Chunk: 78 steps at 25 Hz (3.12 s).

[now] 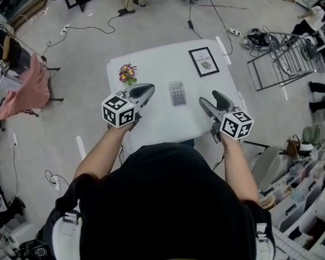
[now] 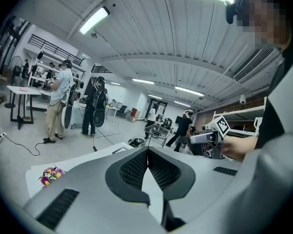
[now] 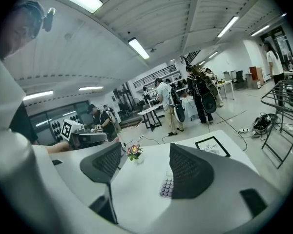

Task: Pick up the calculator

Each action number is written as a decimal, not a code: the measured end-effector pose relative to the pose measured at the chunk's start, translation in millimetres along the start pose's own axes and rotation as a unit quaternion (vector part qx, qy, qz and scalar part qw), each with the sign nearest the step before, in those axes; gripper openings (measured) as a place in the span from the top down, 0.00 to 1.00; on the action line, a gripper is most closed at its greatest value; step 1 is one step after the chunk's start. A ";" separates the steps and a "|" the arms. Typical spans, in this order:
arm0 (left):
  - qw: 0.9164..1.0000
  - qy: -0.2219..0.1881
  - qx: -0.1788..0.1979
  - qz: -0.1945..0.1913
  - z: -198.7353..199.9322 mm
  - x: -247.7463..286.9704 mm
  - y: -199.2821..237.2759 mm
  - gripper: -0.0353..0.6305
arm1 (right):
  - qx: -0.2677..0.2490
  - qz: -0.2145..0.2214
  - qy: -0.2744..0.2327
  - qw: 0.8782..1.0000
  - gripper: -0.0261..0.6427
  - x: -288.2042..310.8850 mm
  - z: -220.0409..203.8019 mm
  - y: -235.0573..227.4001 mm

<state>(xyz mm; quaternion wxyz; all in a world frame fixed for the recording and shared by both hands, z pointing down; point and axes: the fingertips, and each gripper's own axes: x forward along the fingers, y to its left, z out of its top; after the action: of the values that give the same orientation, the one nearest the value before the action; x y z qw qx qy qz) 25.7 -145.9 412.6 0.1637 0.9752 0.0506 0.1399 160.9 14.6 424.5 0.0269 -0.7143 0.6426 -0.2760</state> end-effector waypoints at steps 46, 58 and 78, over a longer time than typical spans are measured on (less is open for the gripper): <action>0.949 -0.016 -0.132 0.285 -30.5 58.6 62.1 0.92 | -0.058 0.259 0.213 0.940 0.53 222.8 11.6 -121.7; 0.950 0.033 -0.152 0.270 -92.2 89.3 68.4 0.92 | -0.057 0.274 0.284 0.917 0.53 257.2 -41.6 -134.5; 0.951 0.098 -0.222 0.190 -209.9 150.6 54.3 0.92 | -0.054 0.288 0.403 0.867 0.57 294.2 -154.0 -153.7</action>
<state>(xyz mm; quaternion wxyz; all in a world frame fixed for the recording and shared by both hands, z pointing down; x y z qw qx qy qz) 111.8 -111.2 659.7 0.3406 0.8874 -0.1517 0.2710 240.1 -184.5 721.0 -0.1950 -0.3243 0.7887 -0.4845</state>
